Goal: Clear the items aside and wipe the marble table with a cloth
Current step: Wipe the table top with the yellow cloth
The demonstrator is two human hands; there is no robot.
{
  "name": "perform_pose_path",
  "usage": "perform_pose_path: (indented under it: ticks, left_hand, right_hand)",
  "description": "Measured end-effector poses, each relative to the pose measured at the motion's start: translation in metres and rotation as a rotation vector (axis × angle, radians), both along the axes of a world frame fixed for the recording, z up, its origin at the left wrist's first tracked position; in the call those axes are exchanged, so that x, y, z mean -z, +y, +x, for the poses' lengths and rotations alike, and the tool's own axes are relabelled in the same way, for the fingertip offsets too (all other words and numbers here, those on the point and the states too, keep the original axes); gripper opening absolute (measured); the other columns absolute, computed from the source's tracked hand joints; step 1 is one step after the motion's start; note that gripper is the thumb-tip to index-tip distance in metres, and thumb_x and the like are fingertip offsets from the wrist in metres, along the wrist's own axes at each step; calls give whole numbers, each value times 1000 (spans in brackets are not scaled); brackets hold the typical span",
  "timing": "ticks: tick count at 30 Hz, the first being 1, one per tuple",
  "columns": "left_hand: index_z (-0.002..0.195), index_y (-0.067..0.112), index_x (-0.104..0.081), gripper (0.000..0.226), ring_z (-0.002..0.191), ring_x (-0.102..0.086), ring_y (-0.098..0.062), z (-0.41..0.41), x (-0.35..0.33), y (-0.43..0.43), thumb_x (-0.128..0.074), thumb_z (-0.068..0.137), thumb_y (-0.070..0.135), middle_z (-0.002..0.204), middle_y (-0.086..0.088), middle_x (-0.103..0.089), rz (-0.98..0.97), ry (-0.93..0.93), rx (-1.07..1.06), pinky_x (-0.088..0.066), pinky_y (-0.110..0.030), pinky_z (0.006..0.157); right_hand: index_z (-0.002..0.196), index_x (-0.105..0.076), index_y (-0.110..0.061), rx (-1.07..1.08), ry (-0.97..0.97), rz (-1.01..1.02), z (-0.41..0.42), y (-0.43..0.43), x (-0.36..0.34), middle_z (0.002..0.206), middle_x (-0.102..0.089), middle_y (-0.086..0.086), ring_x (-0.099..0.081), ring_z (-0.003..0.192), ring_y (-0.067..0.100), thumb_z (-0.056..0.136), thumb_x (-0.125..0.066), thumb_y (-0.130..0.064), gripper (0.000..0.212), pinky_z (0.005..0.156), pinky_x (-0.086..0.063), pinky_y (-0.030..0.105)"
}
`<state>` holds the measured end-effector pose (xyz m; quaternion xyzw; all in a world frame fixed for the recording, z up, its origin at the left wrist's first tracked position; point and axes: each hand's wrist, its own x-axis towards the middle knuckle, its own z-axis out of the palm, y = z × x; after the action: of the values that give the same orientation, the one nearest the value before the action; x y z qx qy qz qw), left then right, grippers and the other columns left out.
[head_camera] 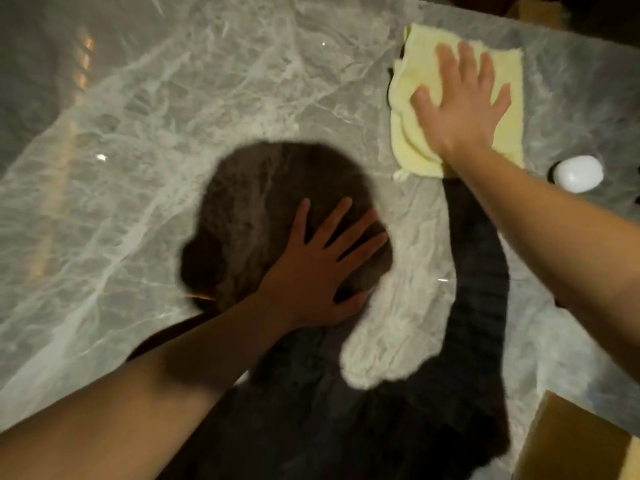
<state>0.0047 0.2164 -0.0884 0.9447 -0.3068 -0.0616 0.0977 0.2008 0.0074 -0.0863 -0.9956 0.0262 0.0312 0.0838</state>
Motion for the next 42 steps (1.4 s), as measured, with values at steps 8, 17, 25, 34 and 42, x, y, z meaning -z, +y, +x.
perform_pose_path:
  ticks: [8,17,25,34,42]
  left_hand:
    - [149,29,-20,73,147,-7,-32,0,1,1,-34,85,61,159,-2,-15,33,-13,-5,-3,-67,110]
    - [149,32,-17,74,147,-9,-30,-1,3,1,-35,84,64,159,0,-14,67,-45,-5,-5,-64,111]
    - [147,29,-24,73,146,-13,-30,-1,-1,-3,-32,83,62,159,0,-17,94,-16,-12,-9,-69,108]
    - [148,25,-17,69,148,-5,-24,-29,-4,40,-37,88,52,160,-2,-9,47,23,-29,-5,-64,110]
    - [148,27,-19,74,147,-7,-23,-46,-7,161,-22,82,61,160,0,-11,101,41,-255,-3,-63,111]
  right_hand:
    - [148,-21,-32,19,-49,-18,41,2,2,161,-16,0,-10,148,31,86,-25,-56,67,116,-2,59]
    - [150,-18,-32,-88,-27,-56,-23,-7,2,160,-17,0,-10,148,29,86,-24,-59,70,116,-3,60]
    - [151,-15,-34,-108,31,-12,-150,-18,-1,162,-10,-1,-2,149,26,90,-30,-58,67,117,-1,58]
    - [151,-18,-33,-26,73,-40,-292,-19,-6,161,-13,0,-4,149,26,87,-27,-58,69,116,-6,58]
    - [151,-11,-33,104,109,-43,-347,5,-7,162,-6,-2,4,149,24,86,-24,-56,71,116,-2,59]
